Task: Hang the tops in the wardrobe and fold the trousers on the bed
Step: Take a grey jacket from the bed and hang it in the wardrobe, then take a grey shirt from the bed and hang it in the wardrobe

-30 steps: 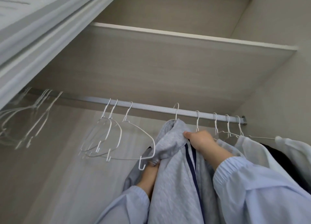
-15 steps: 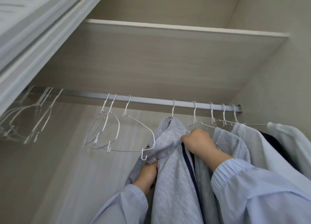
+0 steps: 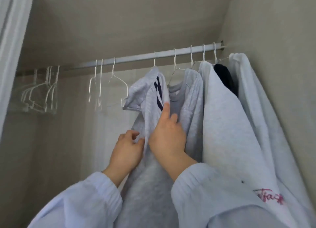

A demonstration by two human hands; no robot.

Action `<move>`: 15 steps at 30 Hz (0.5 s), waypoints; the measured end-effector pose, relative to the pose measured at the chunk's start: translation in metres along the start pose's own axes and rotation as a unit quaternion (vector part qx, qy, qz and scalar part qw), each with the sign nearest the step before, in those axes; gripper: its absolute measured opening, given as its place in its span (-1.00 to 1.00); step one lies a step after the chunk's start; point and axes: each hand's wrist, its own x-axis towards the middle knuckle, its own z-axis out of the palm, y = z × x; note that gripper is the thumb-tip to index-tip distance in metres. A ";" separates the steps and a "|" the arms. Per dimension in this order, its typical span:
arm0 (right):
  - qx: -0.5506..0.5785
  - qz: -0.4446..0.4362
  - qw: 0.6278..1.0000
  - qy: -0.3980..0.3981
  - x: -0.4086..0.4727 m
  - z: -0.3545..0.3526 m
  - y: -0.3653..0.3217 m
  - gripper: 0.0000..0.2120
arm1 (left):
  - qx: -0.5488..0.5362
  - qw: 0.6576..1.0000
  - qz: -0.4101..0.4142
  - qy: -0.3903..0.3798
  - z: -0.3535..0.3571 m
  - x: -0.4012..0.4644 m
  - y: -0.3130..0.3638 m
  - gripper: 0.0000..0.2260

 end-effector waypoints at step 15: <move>0.145 -0.261 0.954 0.022 -0.205 -0.031 -0.070 -0.42 | 0.401 0.915 0.004 0.038 -0.163 -0.242 0.002 -0.61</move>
